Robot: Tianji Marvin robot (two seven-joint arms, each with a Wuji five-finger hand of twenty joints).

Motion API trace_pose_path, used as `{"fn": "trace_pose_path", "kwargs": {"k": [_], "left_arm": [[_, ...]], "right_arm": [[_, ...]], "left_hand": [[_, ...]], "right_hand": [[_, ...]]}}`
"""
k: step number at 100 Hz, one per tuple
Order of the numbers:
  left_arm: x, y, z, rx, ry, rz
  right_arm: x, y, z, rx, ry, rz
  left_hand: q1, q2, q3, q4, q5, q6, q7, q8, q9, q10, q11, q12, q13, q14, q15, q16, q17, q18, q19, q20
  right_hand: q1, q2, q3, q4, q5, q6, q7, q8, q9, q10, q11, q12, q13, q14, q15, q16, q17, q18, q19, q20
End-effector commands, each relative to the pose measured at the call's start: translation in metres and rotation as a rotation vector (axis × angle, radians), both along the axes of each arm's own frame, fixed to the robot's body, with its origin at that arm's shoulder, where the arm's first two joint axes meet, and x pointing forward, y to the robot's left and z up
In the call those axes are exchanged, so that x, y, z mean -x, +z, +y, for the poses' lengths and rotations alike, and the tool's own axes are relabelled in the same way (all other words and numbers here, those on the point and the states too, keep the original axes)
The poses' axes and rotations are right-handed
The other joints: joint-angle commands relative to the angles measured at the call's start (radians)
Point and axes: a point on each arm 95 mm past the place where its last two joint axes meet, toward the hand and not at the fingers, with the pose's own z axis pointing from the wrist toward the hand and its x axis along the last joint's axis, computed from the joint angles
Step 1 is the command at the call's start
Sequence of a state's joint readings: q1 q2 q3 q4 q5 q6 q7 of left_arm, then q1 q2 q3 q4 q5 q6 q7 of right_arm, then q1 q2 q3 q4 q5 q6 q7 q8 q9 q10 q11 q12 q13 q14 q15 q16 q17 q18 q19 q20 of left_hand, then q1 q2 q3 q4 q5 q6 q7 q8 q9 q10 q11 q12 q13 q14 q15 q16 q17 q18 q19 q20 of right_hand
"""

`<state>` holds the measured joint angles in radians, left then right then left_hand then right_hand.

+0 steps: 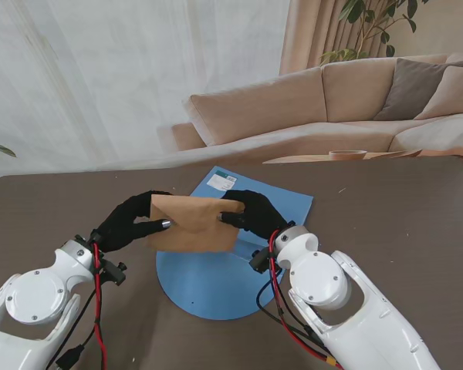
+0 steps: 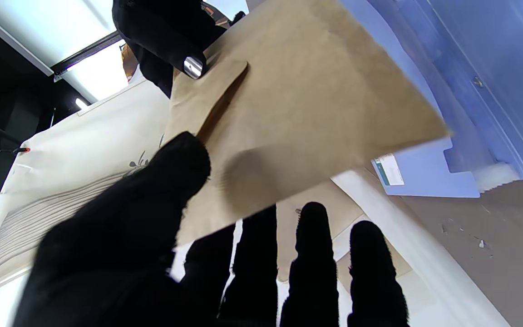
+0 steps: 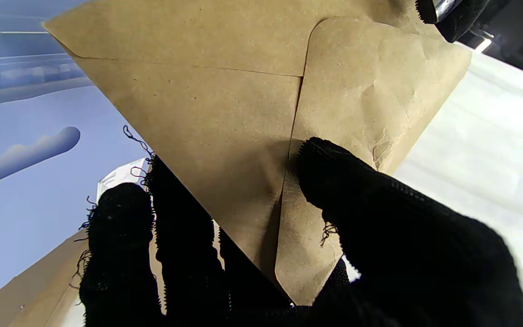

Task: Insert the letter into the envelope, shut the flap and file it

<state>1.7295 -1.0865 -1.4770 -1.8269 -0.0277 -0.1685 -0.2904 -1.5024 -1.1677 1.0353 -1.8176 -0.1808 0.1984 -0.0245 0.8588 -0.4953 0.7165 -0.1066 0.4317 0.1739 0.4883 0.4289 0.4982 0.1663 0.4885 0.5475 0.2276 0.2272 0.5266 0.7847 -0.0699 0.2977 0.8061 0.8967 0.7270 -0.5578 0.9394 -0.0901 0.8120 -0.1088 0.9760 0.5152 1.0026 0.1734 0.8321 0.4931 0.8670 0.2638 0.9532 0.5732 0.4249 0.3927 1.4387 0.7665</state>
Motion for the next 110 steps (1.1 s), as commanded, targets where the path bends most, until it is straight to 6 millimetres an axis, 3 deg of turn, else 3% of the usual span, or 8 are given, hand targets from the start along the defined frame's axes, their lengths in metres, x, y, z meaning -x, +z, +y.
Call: {"fn": "trace_pose_path", "kwargs": {"k": [1, 21, 40, 46, 70, 80, 88, 110], "left_arm": [[0.001, -0.001, 0.000, 0.008, -0.021, 0.019], [0.003, 0.001, -0.003, 0.041, -0.029, 0.032], [0.005, 0.001, -0.010, 0.060, 0.006, 0.046], [0.005, 0.001, -0.012, 0.063, 0.021, 0.050], [0.005, 0.000, -0.016, 0.086, 0.057, 0.065], [0.005, 0.001, -0.015, 0.097, 0.078, 0.056], [0.003, 0.001, -0.013, 0.085, 0.106, 0.029], [-0.001, -0.005, -0.002, 0.047, 0.168, -0.042]], "right_arm": [[0.004, -0.002, 0.003, -0.004, 0.018, 0.016], [0.005, -0.003, 0.008, 0.026, 0.036, -0.006], [0.004, -0.004, 0.015, 0.056, 0.066, -0.032], [0.004, -0.004, 0.017, 0.055, 0.073, -0.033], [0.002, -0.004, 0.021, 0.063, 0.086, -0.039], [0.003, -0.004, 0.019, 0.065, 0.101, -0.039], [0.005, -0.003, 0.017, 0.076, 0.113, -0.043], [0.010, 0.004, 0.007, 0.081, 0.074, -0.084]], "left_hand": [[-0.041, -0.051, 0.010, 0.017, -0.036, -0.001, -0.038, -0.021, -0.038, -0.033, -0.015, -0.019, -0.026, -0.037, -0.021, -0.013, -0.014, -0.036, -0.030, -0.004], [-0.106, -0.065, -0.008, 0.005, -0.003, 0.005, -0.046, -0.030, -0.010, -0.023, -0.004, -0.016, -0.005, -0.030, -0.026, -0.006, -0.010, -0.031, -0.063, 0.008], [-0.090, -0.029, 0.000, 0.005, 0.196, -0.036, 0.040, 0.008, 0.079, -0.026, 0.044, 0.015, 0.049, -0.004, 0.003, 0.016, 0.020, -0.014, -0.067, 0.036], [0.006, -0.017, -0.089, -0.041, 0.254, -0.056, 0.077, 0.043, 0.131, -0.029, 0.058, 0.028, 0.078, 0.009, 0.031, 0.030, 0.034, -0.007, -0.055, 0.062], [0.280, 0.101, -0.249, 0.007, 0.436, -0.052, 0.272, 0.003, 0.489, 0.050, -0.045, 0.219, 0.295, 0.102, 0.226, 0.059, 0.107, 0.051, 0.124, 0.053], [0.308, 0.109, -0.257, 0.012, 0.436, -0.050, 0.275, 0.031, 0.517, 0.075, -0.019, 0.186, 0.344, 0.125, 0.268, 0.053, 0.132, 0.067, 0.188, 0.038], [0.315, 0.111, -0.261, 0.014, 0.434, -0.041, 0.275, 0.046, 0.524, 0.085, -0.003, 0.175, 0.358, 0.132, 0.283, 0.049, 0.141, 0.073, 0.212, 0.026], [0.320, 0.118, -0.265, 0.013, 0.424, -0.036, 0.278, 0.059, 0.514, 0.083, 0.004, 0.178, 0.352, 0.135, 0.293, 0.049, 0.142, 0.070, 0.230, 0.020]], "right_hand": [[0.043, 0.014, 0.047, 0.015, 0.029, -0.048, 0.060, 0.051, 0.029, -0.001, 0.027, 0.013, 0.037, 0.011, 0.030, 0.017, 0.008, 0.008, 0.042, 0.016], [0.044, 0.014, 0.047, 0.015, 0.031, -0.045, 0.058, 0.059, 0.030, 0.000, 0.032, 0.014, 0.039, 0.011, 0.038, 0.018, 0.011, 0.007, 0.049, 0.017], [0.041, 0.015, 0.048, 0.015, 0.030, -0.049, 0.055, 0.065, 0.031, -0.005, 0.033, 0.013, 0.043, 0.007, 0.041, 0.017, 0.015, 0.005, 0.052, 0.016], [0.041, 0.015, 0.049, 0.015, 0.030, -0.048, 0.054, 0.066, 0.030, -0.004, 0.033, 0.013, 0.042, 0.006, 0.041, 0.017, 0.015, 0.004, 0.052, 0.016], [0.033, 0.019, 0.039, 0.010, 0.020, -0.036, 0.029, 0.046, 0.024, -0.010, 0.017, 0.000, 0.035, 0.005, 0.029, 0.010, 0.013, 0.002, 0.050, 0.013], [-0.112, -0.015, 0.007, 0.003, -0.129, 0.028, -0.115, -0.152, -0.110, -0.036, -0.099, -0.054, -0.084, -0.022, -0.144, -0.050, -0.080, -0.021, -0.046, -0.027], [-0.263, 0.034, -0.055, 0.049, -0.224, 0.056, -0.465, -0.053, -0.297, -0.061, -0.194, -0.118, -0.238, -0.046, -0.323, -0.095, -0.196, -0.045, -0.167, -0.054], [-0.351, 0.051, -0.182, 0.033, -0.441, 0.038, -0.504, -0.112, -0.542, -0.100, -0.240, -0.161, -0.430, -0.098, -0.496, -0.151, -0.333, -0.085, -0.352, -0.076]]}}
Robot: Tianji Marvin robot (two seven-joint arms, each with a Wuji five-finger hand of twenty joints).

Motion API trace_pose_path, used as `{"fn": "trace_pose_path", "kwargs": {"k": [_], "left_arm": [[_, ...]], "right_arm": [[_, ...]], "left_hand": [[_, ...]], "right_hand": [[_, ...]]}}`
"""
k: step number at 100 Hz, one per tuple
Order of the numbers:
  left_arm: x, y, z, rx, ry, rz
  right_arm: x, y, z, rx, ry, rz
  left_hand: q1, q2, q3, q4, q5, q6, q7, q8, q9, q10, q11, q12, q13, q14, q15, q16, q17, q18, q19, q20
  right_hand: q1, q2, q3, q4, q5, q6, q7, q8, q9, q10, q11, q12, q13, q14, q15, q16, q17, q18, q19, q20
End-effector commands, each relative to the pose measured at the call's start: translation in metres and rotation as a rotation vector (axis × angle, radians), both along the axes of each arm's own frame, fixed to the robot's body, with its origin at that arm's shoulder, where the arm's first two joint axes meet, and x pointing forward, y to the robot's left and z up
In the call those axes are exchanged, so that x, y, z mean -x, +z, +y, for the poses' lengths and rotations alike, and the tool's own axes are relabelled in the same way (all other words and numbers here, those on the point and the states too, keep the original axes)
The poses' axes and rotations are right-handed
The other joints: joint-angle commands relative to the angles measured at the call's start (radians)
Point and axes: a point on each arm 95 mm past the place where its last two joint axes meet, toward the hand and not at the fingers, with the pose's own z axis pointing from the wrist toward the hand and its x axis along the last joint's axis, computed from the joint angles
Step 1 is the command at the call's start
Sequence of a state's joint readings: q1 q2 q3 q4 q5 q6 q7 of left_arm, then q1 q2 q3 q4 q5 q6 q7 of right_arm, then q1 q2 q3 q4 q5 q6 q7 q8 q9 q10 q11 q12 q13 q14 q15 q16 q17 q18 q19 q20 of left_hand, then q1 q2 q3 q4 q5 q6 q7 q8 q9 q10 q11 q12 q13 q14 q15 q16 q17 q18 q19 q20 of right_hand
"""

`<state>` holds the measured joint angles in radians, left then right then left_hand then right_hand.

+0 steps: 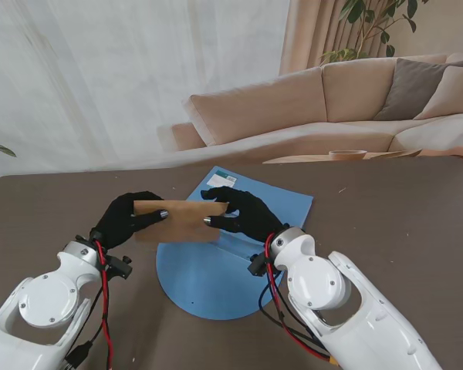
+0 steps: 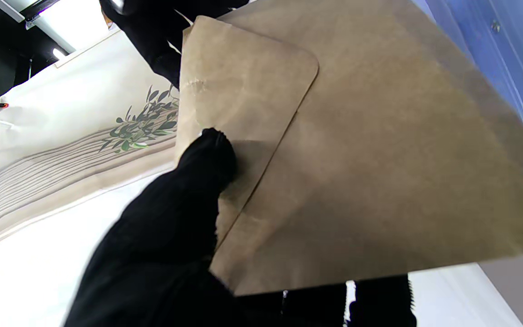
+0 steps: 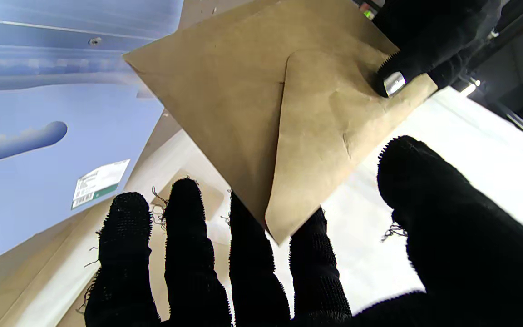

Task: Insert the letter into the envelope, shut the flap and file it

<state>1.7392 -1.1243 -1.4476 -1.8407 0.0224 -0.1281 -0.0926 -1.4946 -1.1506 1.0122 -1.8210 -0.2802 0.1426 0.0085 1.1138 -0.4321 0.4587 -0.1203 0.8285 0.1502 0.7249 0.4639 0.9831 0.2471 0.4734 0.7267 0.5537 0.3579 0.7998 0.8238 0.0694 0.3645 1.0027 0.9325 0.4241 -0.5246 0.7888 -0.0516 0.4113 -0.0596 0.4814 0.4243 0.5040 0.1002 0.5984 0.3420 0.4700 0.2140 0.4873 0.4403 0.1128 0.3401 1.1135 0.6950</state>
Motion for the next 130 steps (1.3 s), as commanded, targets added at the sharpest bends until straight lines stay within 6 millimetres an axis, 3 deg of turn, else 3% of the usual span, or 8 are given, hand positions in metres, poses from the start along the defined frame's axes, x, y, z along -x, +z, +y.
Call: {"fn": "trace_pose_path", "kwargs": {"k": [1, 27, 51, 59, 69, 79, 90, 130], "left_arm": [[0.000, -0.004, 0.002, 0.009, 0.001, -0.009], [0.005, -0.014, 0.015, 0.040, 0.056, -0.118], [0.015, -0.024, 0.022, 0.109, 0.113, -0.119], [0.017, -0.028, 0.024, 0.126, 0.119, -0.102], [0.018, -0.035, 0.027, 0.142, 0.118, -0.083], [0.018, -0.042, 0.030, 0.147, 0.114, -0.062], [0.016, -0.048, 0.032, 0.166, 0.113, -0.053], [0.015, -0.057, 0.038, 0.214, 0.103, -0.033]], "right_arm": [[0.006, 0.003, -0.001, -0.001, -0.002, -0.008], [0.001, 0.005, -0.026, 0.087, -0.124, -0.041], [-0.033, -0.013, -0.044, 0.305, -0.149, -0.026], [-0.046, -0.021, -0.044, 0.377, -0.119, -0.011], [-0.061, -0.031, -0.042, 0.458, -0.069, 0.010], [-0.075, -0.039, -0.040, 0.532, -0.022, 0.025], [-0.088, -0.047, -0.037, 0.591, 0.020, 0.042], [-0.111, -0.067, -0.018, 0.695, 0.080, 0.064]], "left_hand": [[0.065, 0.055, -0.007, 0.027, 0.026, -0.012, 0.041, 0.025, 0.028, 0.003, 0.019, -0.001, 0.026, 0.004, 0.020, 0.010, 0.002, 0.004, 0.034, -0.016], [0.072, 0.061, -0.014, 0.027, 0.015, -0.007, 0.044, 0.036, 0.013, 0.017, 0.023, 0.003, 0.009, 0.000, 0.021, 0.009, -0.007, -0.002, 0.047, -0.023], [0.085, 0.073, -0.023, 0.027, 0.000, 0.000, 0.047, 0.045, -0.005, 0.011, 0.027, 0.015, -0.018, -0.004, 0.021, 0.011, -0.027, -0.014, 0.045, -0.032], [0.088, 0.075, -0.026, 0.027, -0.004, 0.004, 0.047, 0.045, -0.009, 0.011, 0.027, 0.016, -0.023, -0.003, 0.021, 0.012, -0.031, -0.015, 0.045, -0.034], [0.090, 0.078, -0.030, 0.028, -0.006, 0.006, 0.047, 0.044, -0.011, 0.012, 0.027, 0.017, -0.026, -0.003, 0.022, 0.012, -0.032, -0.017, 0.045, -0.035], [0.092, 0.078, -0.034, 0.028, -0.005, 0.006, 0.048, 0.044, -0.011, 0.011, 0.027, 0.017, -0.027, -0.003, 0.022, 0.012, -0.034, -0.017, 0.045, -0.037], [0.093, 0.078, -0.037, 0.029, -0.004, 0.007, 0.049, 0.043, -0.011, 0.012, 0.028, 0.018, -0.025, -0.004, 0.023, 0.012, -0.034, -0.017, 0.045, -0.038], [0.097, 0.079, -0.043, 0.032, -0.005, 0.007, 0.049, 0.042, -0.011, 0.013, 0.028, 0.018, -0.028, -0.004, 0.022, 0.013, -0.036, -0.018, 0.045, -0.042]], "right_hand": [[-0.049, 0.020, -0.033, -0.006, -0.040, -0.012, -0.008, -0.021, -0.044, -0.028, -0.006, -0.010, -0.033, -0.049, -0.031, -0.018, -0.022, -0.033, -0.027, -0.004], [0.005, 0.065, -0.021, 0.012, 0.023, -0.011, 0.035, -0.023, 0.004, -0.013, 0.003, -0.014, -0.002, -0.040, -0.020, -0.014, -0.007, -0.016, -0.031, 0.008], [0.025, 0.065, 0.065, 0.033, 0.044, -0.006, 0.082, -0.024, 0.020, -0.017, 0.014, -0.013, 0.013, -0.038, 0.007, -0.009, 0.018, -0.019, -0.003, 0.026], [0.038, 0.051, 0.110, 0.043, 0.052, -0.008, 0.103, -0.020, 0.042, -0.027, -0.001, -0.020, 0.026, -0.037, 0.026, -0.004, 0.039, -0.027, 0.037, 0.041], [0.063, 0.029, 0.192, 0.065, 0.039, -0.007, 0.136, -0.001, 0.081, -0.069, -0.043, -0.036, 0.045, -0.037, 0.068, 0.013, 0.072, -0.044, 0.120, 0.080], [0.083, 0.011, 0.247, 0.091, 0.023, -0.014, 0.175, 0.038, 0.109, -0.095, -0.059, -0.039, 0.063, -0.042, 0.148, 0.052, 0.116, -0.081, 0.259, 0.163], [0.089, 0.002, 0.261, 0.088, 0.014, -0.022, 0.188, 0.056, 0.130, -0.109, -0.061, -0.038, 0.078, -0.053, 0.234, 0.095, 0.156, -0.119, 0.366, 0.231], [0.142, 0.012, 0.278, 0.072, -0.019, -0.016, 0.208, 0.070, 0.221, -0.123, -0.069, -0.042, 0.038, -0.084, 0.338, 0.143, 0.178, -0.192, 0.462, 0.292]]}}
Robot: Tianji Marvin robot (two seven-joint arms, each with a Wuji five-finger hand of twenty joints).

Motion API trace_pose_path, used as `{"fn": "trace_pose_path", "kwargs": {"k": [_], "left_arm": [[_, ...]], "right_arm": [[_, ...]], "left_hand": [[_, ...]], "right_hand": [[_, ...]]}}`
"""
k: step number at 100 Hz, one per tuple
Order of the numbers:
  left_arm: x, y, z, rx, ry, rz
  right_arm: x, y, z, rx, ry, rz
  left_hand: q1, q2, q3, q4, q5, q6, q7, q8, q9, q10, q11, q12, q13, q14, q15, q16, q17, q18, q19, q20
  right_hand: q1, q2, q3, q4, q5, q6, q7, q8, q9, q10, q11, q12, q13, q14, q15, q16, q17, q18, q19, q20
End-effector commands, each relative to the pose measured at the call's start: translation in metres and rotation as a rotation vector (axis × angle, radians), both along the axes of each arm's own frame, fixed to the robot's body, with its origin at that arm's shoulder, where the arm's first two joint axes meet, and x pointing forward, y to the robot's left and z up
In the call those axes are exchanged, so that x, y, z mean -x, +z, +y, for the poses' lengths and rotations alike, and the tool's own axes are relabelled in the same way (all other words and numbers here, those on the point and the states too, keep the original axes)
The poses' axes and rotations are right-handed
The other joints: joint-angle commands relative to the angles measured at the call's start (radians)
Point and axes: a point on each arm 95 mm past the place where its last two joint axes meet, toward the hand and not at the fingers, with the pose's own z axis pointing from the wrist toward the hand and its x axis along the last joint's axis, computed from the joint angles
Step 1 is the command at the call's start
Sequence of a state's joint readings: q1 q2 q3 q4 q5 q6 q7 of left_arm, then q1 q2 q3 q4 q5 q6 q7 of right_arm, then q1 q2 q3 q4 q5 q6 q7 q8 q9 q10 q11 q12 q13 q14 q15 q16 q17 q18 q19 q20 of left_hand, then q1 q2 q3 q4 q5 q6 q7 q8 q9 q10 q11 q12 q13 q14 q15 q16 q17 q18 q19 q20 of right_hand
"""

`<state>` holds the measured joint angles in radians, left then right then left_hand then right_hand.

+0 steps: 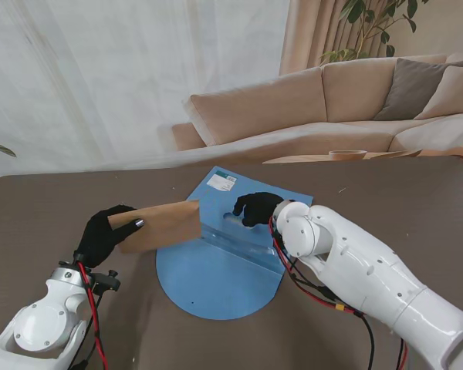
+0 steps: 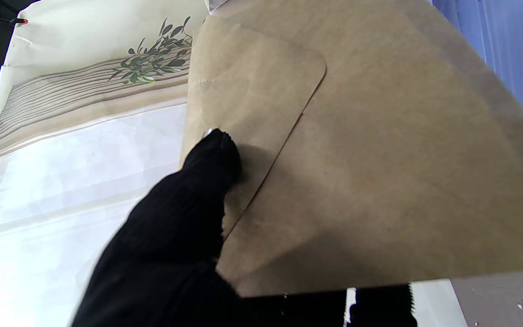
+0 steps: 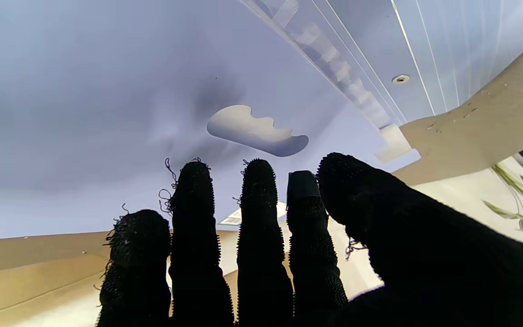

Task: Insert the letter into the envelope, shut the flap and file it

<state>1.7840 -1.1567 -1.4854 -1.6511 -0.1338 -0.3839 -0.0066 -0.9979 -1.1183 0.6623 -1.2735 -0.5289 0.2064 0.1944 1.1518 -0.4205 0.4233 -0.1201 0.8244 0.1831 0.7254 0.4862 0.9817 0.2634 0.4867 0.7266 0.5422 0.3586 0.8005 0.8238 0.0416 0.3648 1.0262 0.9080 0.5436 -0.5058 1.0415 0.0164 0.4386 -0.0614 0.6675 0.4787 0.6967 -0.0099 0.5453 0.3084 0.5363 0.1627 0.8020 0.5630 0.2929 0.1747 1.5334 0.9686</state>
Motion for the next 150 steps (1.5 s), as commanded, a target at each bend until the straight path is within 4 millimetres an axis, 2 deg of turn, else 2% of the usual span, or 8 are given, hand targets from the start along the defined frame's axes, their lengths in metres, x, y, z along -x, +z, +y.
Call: {"fn": "trace_pose_path", "kwargs": {"k": [1, 35, 60, 94, 109, 123, 144, 150], "left_arm": [[0.002, -0.002, -0.003, 0.004, -0.015, 0.002], [0.004, -0.002, -0.003, 0.005, -0.027, -0.010], [0.005, -0.002, -0.003, 0.004, -0.029, -0.009], [0.005, -0.002, -0.003, 0.005, -0.027, -0.016], [0.005, -0.002, -0.003, 0.004, -0.025, -0.019], [0.005, -0.002, -0.002, 0.004, -0.023, -0.023], [0.005, -0.001, -0.002, 0.002, -0.025, -0.027], [0.005, -0.001, -0.002, 0.003, -0.025, -0.028]], "right_arm": [[0.000, -0.002, 0.010, -0.003, 0.010, 0.011], [-0.002, -0.014, 0.027, 0.086, 0.027, -0.009], [0.000, -0.022, 0.032, 0.150, 0.013, -0.017], [0.004, -0.029, 0.036, 0.142, 0.026, 0.005], [0.005, -0.031, 0.037, 0.151, 0.033, 0.013], [0.007, -0.032, 0.037, 0.162, 0.049, 0.029], [0.009, -0.033, 0.037, 0.185, 0.072, 0.045], [0.010, -0.033, 0.037, 0.183, 0.072, 0.042]], "left_hand": [[0.060, 0.068, -0.007, 0.032, -0.001, -0.025, 0.049, 0.019, -0.010, -0.003, 0.014, 0.018, -0.016, -0.005, 0.022, 0.013, -0.008, -0.019, 0.021, -0.017], [0.062, 0.070, -0.011, 0.033, -0.002, -0.024, 0.050, 0.019, -0.011, -0.004, 0.014, 0.019, -0.016, -0.005, 0.024, 0.014, -0.008, -0.018, 0.021, -0.019], [0.062, 0.070, -0.013, 0.034, -0.002, -0.023, 0.051, 0.019, -0.011, -0.003, 0.016, 0.020, -0.016, -0.004, 0.026, 0.016, -0.008, -0.018, 0.022, -0.019], [0.064, 0.071, -0.015, 0.034, -0.003, -0.022, 0.053, 0.020, -0.012, -0.001, 0.020, 0.021, -0.017, -0.003, 0.029, 0.018, -0.010, -0.020, 0.023, -0.018], [0.064, 0.072, -0.015, 0.034, -0.005, -0.023, 0.053, 0.021, -0.013, -0.001, 0.021, 0.021, -0.017, -0.004, 0.030, 0.019, -0.011, -0.020, 0.022, -0.018], [0.064, 0.072, -0.016, 0.034, -0.004, -0.022, 0.054, 0.021, -0.014, 0.000, 0.022, 0.022, -0.019, -0.004, 0.030, 0.019, -0.012, -0.020, 0.021, -0.018], [0.064, 0.072, -0.016, 0.034, -0.004, -0.020, 0.053, 0.020, -0.014, -0.001, 0.022, 0.021, -0.021, -0.005, 0.029, 0.019, -0.014, -0.021, 0.019, -0.018], [0.064, 0.072, -0.016, 0.034, -0.003, -0.021, 0.053, 0.020, -0.014, -0.002, 0.022, 0.022, -0.021, -0.004, 0.029, 0.019, -0.014, -0.022, 0.018, -0.018]], "right_hand": [[0.022, -0.007, 0.025, 0.004, -0.047, -0.013, 0.022, 0.016, 0.028, -0.013, -0.016, -0.009, -0.031, -0.033, 0.024, 0.021, -0.004, -0.027, 0.042, 0.020], [0.001, -0.006, 0.014, -0.013, -0.053, 0.021, 0.022, 0.010, 0.074, 0.003, -0.029, -0.014, -0.179, -0.056, -0.057, -0.035, -0.157, -0.040, -0.062, 0.006], [-0.048, -0.002, -0.018, -0.020, -0.073, 0.079, 0.005, -0.001, 0.053, 0.093, 0.003, 0.003, -0.230, -0.045, -0.189, -0.121, -0.252, -0.006, -0.173, -0.034], [-0.103, -0.062, -0.036, -0.036, -0.063, 0.110, -0.033, -0.046, 0.129, 0.053, 0.122, 0.047, -0.221, -0.044, -0.262, -0.172, -0.302, 0.031, -0.310, -0.111], [-0.154, -0.104, -0.085, -0.063, -0.095, 0.132, -0.038, -0.051, 0.034, 0.018, 0.338, 0.144, -0.245, -0.035, -0.255, -0.151, -0.323, 0.040, -0.359, -0.138], [-0.155, -0.131, -0.198, -0.092, -0.155, 0.160, -0.056, -0.020, -0.125, -0.005, 0.513, 0.342, -0.293, -0.033, -0.166, -0.067, -0.347, 0.041, -0.401, -0.148], [-0.117, -0.141, -0.326, -0.096, -0.195, 0.173, -0.087, 0.022, -0.218, -0.020, 0.572, 0.467, -0.324, -0.033, -0.089, 0.005, -0.359, 0.043, -0.446, -0.162], [-0.107, -0.139, -0.311, -0.076, -0.183, 0.162, -0.093, 0.033, -0.213, -0.003, 0.486, 0.426, -0.316, -0.028, -0.117, -0.010, -0.357, 0.045, -0.448, -0.162]]}}
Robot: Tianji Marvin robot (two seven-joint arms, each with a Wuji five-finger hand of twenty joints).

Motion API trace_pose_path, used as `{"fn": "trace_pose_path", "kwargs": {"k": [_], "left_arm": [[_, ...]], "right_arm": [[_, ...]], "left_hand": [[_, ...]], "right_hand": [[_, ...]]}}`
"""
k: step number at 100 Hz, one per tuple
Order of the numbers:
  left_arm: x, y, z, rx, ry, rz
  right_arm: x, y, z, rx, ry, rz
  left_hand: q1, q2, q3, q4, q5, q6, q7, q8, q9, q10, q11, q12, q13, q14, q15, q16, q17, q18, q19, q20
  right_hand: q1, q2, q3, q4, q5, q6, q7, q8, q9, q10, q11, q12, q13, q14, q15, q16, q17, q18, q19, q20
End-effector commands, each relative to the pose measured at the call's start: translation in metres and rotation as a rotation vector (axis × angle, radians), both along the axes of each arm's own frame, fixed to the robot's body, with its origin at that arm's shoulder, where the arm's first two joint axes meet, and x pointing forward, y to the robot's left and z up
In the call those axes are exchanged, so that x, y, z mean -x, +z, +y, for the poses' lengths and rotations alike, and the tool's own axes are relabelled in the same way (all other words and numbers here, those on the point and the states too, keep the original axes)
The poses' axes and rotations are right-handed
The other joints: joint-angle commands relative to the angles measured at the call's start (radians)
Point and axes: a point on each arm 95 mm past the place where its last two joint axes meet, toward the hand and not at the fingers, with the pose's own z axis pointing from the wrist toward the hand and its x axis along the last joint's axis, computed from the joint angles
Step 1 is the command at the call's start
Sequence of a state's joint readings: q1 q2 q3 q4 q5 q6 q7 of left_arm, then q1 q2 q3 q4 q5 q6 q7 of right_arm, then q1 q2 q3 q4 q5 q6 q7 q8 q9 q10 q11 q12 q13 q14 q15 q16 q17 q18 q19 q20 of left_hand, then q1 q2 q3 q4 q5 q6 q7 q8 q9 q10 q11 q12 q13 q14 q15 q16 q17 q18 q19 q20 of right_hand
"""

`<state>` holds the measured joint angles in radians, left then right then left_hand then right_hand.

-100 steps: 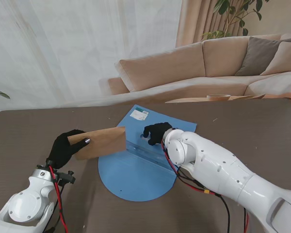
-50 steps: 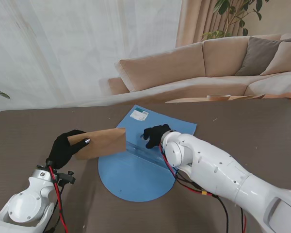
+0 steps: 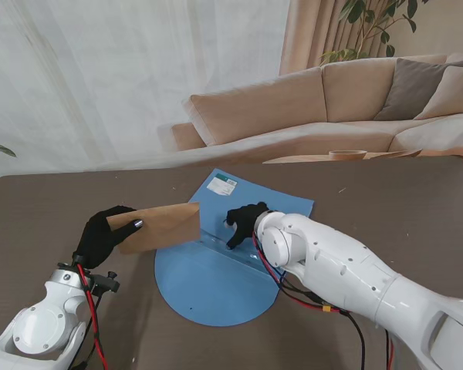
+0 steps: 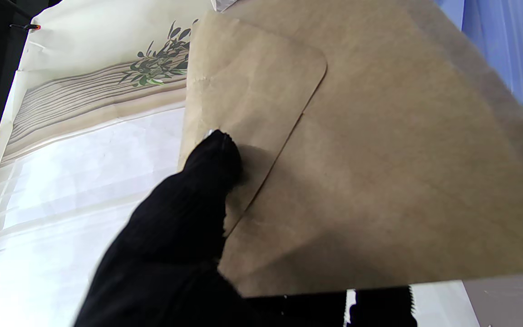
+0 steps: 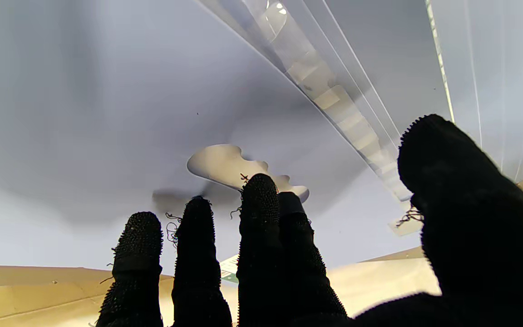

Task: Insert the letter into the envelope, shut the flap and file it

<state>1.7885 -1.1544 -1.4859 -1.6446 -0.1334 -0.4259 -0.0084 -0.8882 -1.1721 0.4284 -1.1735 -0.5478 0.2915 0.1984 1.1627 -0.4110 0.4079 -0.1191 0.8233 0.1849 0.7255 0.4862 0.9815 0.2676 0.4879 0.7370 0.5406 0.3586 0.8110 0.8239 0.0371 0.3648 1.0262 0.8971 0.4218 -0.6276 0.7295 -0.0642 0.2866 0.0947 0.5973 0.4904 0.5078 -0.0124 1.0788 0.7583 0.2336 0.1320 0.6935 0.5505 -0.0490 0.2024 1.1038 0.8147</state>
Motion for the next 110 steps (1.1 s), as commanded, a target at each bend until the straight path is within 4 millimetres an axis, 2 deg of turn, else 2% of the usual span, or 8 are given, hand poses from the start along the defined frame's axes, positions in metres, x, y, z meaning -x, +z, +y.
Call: {"fn": "trace_pose_path", "kwargs": {"k": [1, 19, 32, 44, 64, 75, 93, 110], "left_arm": [[0.003, -0.001, -0.003, 0.000, -0.015, 0.002], [0.003, -0.001, -0.003, -0.001, -0.016, -0.003], [0.004, -0.001, -0.003, -0.001, -0.021, -0.003], [0.004, -0.001, -0.003, -0.001, -0.022, -0.002], [0.005, -0.001, -0.003, 0.001, -0.022, -0.004], [0.005, -0.001, -0.003, 0.003, -0.022, -0.004], [0.005, -0.001, -0.003, 0.005, -0.023, -0.005], [0.005, -0.001, -0.002, 0.006, -0.020, -0.007]], "right_arm": [[0.004, -0.002, 0.002, -0.001, 0.010, 0.009], [0.012, 0.000, 0.005, -0.021, 0.013, -0.033], [0.015, 0.004, 0.007, -0.019, 0.027, -0.083], [0.016, 0.007, 0.008, -0.029, 0.023, -0.108], [0.019, 0.012, 0.009, -0.083, -0.003, -0.139], [0.021, 0.015, 0.010, -0.082, -0.011, -0.145], [0.019, 0.015, 0.009, -0.099, -0.032, -0.087], [0.018, 0.011, 0.008, -0.085, -0.039, -0.062]], "left_hand": [[0.053, 0.063, -0.001, 0.033, -0.002, -0.023, 0.053, 0.020, -0.014, -0.006, 0.021, 0.011, -0.020, -0.004, 0.018, 0.019, -0.010, -0.022, 0.018, -0.007], [0.052, 0.062, -0.001, 0.033, -0.002, -0.024, 0.053, 0.019, -0.015, -0.007, 0.021, 0.012, -0.021, -0.006, 0.018, 0.019, -0.011, -0.021, 0.017, -0.007], [0.052, 0.062, 0.000, 0.033, -0.003, -0.022, 0.053, 0.019, -0.016, -0.007, 0.022, 0.014, -0.022, -0.006, 0.018, 0.020, -0.011, -0.021, 0.017, -0.007], [0.051, 0.062, -0.001, 0.032, -0.002, -0.021, 0.054, 0.020, -0.015, -0.008, 0.023, 0.015, -0.023, -0.006, 0.019, 0.021, -0.012, -0.023, 0.016, -0.006], [0.051, 0.062, 0.000, 0.032, -0.003, -0.020, 0.055, 0.021, -0.017, -0.006, 0.024, 0.018, -0.025, -0.005, 0.020, 0.023, -0.014, -0.024, 0.015, -0.005], [0.051, 0.061, 0.000, 0.032, -0.002, -0.022, 0.055, 0.022, -0.017, -0.007, 0.025, 0.019, -0.026, -0.006, 0.020, 0.023, -0.014, -0.024, 0.015, -0.005], [0.050, 0.062, 0.001, 0.031, -0.003, -0.019, 0.055, 0.022, -0.017, -0.008, 0.025, 0.019, -0.024, -0.005, 0.021, 0.024, -0.014, -0.024, 0.016, -0.004], [0.050, 0.061, 0.003, 0.031, -0.003, -0.022, 0.056, 0.022, -0.018, -0.005, 0.025, 0.019, -0.025, -0.006, 0.021, 0.025, -0.014, -0.023, 0.015, -0.003]], "right_hand": [[0.016, -0.020, 0.021, 0.009, -0.027, 0.003, -0.024, 0.023, -0.018, 0.002, -0.065, -0.037, -0.010, 0.004, -0.015, -0.002, -0.011, 0.019, -0.020, -0.009], [0.009, -0.001, 0.292, 0.045, 0.047, -0.073, 0.008, 0.042, 0.036, 0.059, -0.262, -0.253, 0.047, 0.001, -0.015, -0.016, 0.086, -0.020, 0.209, 0.148], [-0.005, -0.001, 0.299, 0.047, 0.043, -0.043, 0.025, 0.043, -0.020, 0.032, -0.091, -0.130, 0.055, -0.020, 0.175, 0.090, 0.153, -0.074, 0.378, 0.234], [-0.015, -0.004, 0.292, 0.043, 0.057, -0.048, 0.072, 0.067, 0.039, 0.003, -0.107, -0.098, 0.147, 0.005, 0.288, 0.154, 0.293, -0.096, 0.501, 0.314], [0.002, 0.001, 0.298, 0.023, 0.116, -0.270, 0.379, 0.348, -0.018, 0.095, -0.299, -0.280, 0.315, -0.010, 0.473, 0.269, 0.562, -0.117, 0.660, 0.450], [0.006, -0.034, 0.303, -0.008, 0.153, -0.273, 0.456, 0.348, -0.073, 0.143, -0.323, -0.367, 0.446, -0.014, 0.503, 0.285, 0.738, -0.136, 0.756, 0.399], [-0.032, -0.012, 0.300, 0.031, 0.124, -0.181, 0.490, 0.384, 0.009, 0.165, -0.325, -0.379, 0.726, -0.039, 0.514, 0.170, 1.011, -0.182, 0.919, 0.096], [-0.049, 0.010, 0.282, 0.050, 0.002, -0.121, 0.444, 0.408, 0.055, 0.118, -0.325, -0.380, 0.720, -0.038, 0.500, 0.153, 1.016, -0.188, 0.925, 0.066]]}}
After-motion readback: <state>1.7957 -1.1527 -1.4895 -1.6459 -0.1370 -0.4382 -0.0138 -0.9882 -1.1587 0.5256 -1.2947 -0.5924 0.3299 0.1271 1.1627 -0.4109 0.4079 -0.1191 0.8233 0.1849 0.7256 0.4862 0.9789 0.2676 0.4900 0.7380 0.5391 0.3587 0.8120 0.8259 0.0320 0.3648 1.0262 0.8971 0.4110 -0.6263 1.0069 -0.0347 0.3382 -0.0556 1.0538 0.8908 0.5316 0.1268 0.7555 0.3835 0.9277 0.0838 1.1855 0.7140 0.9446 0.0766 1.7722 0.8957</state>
